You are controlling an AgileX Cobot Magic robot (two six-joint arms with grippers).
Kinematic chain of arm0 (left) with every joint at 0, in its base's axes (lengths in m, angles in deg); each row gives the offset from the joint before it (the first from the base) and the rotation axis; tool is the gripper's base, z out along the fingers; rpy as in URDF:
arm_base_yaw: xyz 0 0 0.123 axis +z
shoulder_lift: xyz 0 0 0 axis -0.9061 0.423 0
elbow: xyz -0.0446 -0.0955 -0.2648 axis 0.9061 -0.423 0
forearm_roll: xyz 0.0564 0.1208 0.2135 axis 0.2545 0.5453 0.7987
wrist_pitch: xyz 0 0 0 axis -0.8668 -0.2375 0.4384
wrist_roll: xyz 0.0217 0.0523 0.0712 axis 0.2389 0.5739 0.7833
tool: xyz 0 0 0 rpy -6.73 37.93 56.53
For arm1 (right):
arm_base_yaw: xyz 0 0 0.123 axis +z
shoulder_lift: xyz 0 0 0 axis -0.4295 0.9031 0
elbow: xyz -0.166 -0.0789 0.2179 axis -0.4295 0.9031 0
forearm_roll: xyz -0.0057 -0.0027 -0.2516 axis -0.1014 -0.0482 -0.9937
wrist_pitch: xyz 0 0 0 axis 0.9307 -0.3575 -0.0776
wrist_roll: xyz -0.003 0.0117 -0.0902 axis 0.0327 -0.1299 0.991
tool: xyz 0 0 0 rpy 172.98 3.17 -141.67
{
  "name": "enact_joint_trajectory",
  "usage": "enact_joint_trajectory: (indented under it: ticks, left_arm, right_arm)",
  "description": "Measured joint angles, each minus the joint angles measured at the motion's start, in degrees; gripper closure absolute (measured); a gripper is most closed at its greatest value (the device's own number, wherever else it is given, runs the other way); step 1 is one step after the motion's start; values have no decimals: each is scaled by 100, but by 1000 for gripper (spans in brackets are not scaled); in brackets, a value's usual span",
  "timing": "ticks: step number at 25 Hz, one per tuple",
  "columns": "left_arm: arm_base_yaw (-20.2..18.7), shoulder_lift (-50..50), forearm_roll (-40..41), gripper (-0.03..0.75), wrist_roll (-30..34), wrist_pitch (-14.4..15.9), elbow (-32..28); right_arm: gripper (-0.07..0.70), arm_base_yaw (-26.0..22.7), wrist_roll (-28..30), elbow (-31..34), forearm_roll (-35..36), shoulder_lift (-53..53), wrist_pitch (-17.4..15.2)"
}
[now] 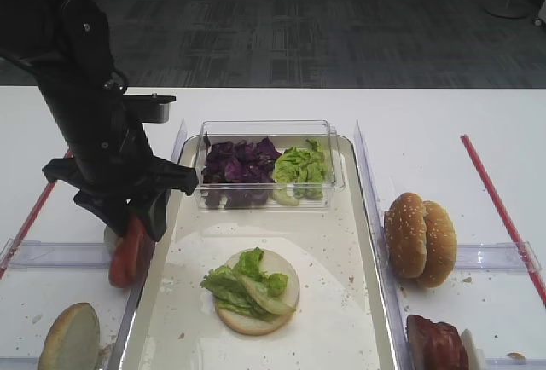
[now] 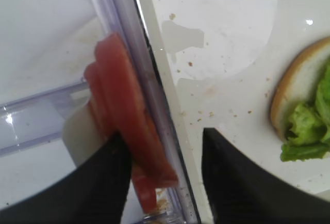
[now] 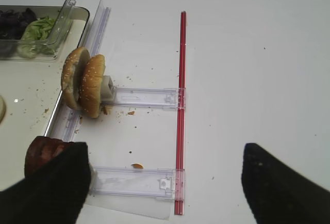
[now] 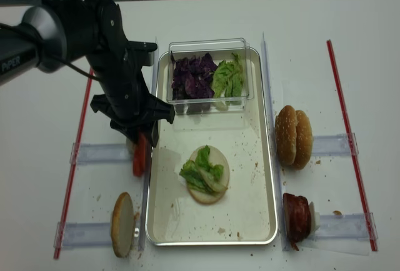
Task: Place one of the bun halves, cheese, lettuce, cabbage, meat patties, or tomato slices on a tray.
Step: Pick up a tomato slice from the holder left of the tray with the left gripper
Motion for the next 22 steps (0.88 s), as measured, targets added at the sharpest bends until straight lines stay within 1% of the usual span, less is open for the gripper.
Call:
enact_joint_trajectory:
  ticks: [7, 13, 22]
  left_arm:
    - [0, 0, 147, 465, -150, -21, 0]
    - [0, 0, 266, 545, -192, -21, 0]
    - [0, 0, 266, 629, -204, -63, 0]
  right_arm:
    - [16, 0, 0, 0, 0, 0, 0]
    - [16, 0, -8, 0, 0, 0, 0]
    - [16, 0, -8, 0, 0, 0, 0]
